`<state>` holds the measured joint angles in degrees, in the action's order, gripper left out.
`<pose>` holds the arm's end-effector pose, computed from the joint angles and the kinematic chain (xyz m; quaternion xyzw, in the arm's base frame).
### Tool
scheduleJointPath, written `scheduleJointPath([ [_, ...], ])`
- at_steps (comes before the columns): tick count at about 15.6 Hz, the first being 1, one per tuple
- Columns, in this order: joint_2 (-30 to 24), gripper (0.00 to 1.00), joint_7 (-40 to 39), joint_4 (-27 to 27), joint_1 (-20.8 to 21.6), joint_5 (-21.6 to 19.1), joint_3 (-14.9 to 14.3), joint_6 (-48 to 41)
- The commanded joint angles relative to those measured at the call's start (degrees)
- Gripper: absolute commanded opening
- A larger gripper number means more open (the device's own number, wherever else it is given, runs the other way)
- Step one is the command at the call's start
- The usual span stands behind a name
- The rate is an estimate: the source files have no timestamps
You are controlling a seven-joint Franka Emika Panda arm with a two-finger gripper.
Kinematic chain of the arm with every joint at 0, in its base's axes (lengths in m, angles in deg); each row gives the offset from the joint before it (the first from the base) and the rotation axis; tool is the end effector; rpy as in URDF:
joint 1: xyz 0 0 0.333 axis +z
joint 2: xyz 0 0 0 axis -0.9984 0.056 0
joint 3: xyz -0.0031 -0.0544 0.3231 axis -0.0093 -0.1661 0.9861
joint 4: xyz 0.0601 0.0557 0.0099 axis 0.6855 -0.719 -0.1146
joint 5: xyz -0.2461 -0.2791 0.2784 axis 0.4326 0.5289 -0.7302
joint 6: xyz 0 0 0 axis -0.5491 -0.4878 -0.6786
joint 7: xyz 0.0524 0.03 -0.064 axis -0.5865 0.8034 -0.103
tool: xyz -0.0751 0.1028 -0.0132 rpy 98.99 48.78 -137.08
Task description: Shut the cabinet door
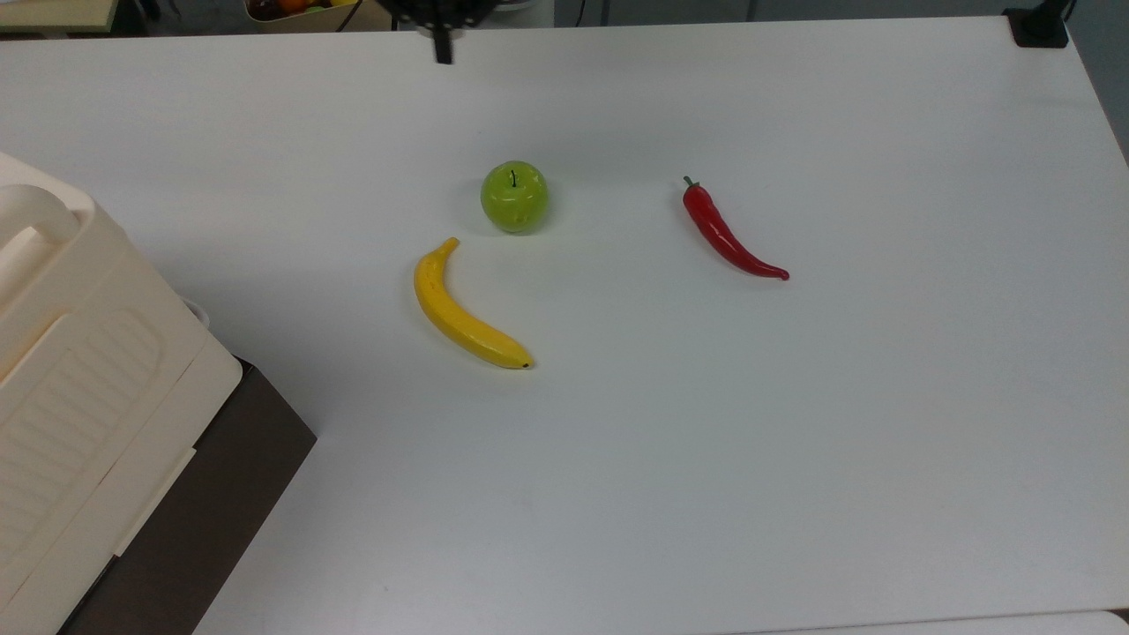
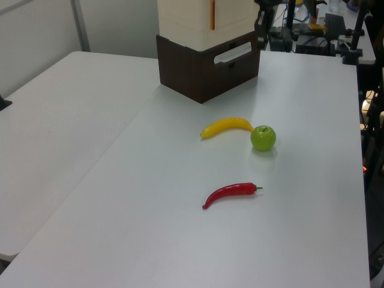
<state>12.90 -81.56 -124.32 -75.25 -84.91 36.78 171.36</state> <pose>0.6552 0.0521 0.6007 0.9990 0.0226 0.0338 0.0198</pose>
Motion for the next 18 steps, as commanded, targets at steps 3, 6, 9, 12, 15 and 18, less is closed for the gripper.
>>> scheduleJointPath([
  [3, -2.6, 0.20, -2.0, -5.3, 0.9, 0.8, 0.2, 0.3],
  [6, -2.6, 0.66, -1.5, -5.2, 0.3, 0.8, 0.1, -0.3],
  [9, -2.7, 1.00, -1.1, -5.0, 0.2, 1.2, 0.0, -2.2],
  [12, -3.3, 1.00, -1.1, -4.9, 0.0, 2.5, -0.2, -3.9],
  [15, -3.8, 1.00, -1.1, -4.9, -1.1, 2.5, -0.3, -4.0],
  [18, -3.9, 1.00, -1.1, -4.7, -1.2, 2.5, -0.3, -4.0],
])
